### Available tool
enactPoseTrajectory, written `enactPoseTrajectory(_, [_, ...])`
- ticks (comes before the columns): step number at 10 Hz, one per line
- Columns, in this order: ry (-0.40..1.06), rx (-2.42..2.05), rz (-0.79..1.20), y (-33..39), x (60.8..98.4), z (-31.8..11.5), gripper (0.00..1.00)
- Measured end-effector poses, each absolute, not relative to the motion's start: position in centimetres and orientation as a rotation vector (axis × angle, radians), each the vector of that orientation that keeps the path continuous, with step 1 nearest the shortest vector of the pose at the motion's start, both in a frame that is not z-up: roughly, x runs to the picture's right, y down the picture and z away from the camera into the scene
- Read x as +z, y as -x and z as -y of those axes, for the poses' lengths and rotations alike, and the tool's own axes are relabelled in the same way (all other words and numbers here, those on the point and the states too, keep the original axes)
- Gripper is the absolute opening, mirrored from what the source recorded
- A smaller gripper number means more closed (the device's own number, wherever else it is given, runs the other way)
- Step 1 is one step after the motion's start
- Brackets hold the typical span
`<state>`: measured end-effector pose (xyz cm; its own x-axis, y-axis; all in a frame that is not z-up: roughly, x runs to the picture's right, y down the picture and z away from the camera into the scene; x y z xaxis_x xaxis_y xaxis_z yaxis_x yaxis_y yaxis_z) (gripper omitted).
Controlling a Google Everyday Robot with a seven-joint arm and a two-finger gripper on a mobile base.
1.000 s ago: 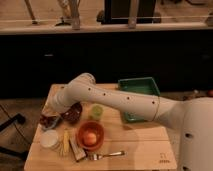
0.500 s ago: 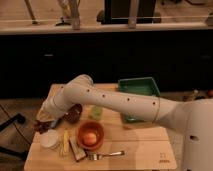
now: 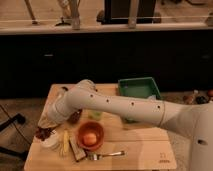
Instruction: Place grapes in paper cup
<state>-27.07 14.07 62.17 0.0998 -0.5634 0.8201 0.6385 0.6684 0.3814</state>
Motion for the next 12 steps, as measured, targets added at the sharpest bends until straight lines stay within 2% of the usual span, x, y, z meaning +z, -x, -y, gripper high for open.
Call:
enactPoseTrajectory(8, [0.121,-0.835,1.198,25.9,64.2,-16.0,0.02])
enactPoseTrajectory(12, [0.129,-0.821,1.204,25.8,64.5,-16.1,0.39])
